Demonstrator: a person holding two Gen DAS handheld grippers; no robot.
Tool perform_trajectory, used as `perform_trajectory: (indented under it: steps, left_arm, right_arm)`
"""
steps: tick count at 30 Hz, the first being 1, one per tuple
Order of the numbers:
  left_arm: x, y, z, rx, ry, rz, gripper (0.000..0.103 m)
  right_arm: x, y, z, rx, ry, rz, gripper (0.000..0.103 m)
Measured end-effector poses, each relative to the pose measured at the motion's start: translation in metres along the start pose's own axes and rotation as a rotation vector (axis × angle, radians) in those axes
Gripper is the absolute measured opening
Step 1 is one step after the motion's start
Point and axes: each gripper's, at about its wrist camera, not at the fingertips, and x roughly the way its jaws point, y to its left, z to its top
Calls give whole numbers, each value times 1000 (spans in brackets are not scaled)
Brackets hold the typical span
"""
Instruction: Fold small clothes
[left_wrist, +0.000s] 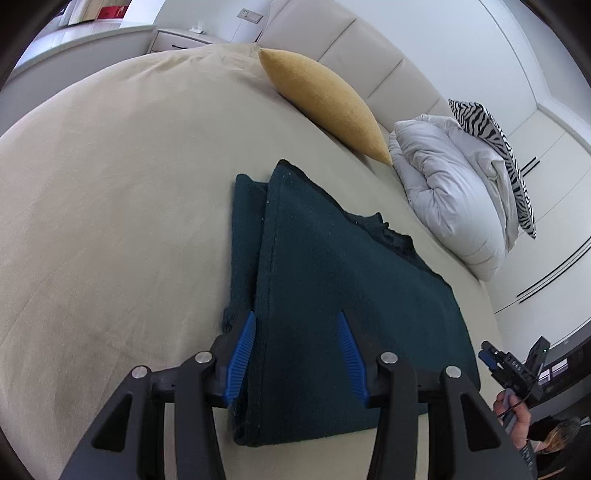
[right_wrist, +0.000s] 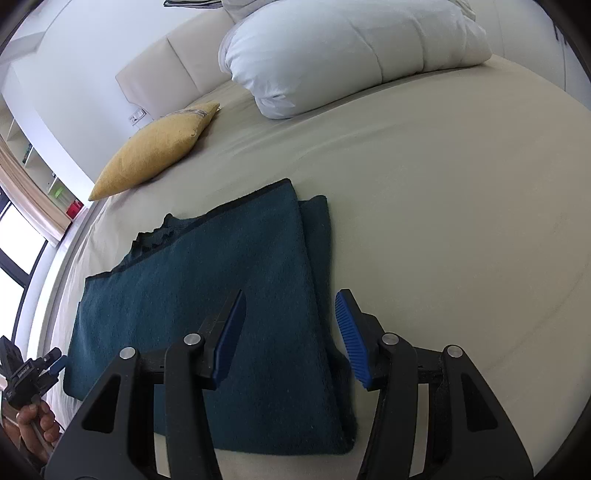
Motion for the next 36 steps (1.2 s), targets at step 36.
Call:
perform_trajectory:
  steps: [36]
  left_arm:
    - [-3,10,-33,65,78,97,7]
  right_arm:
    - [-23,-21,-61,-17,74,-82,9]
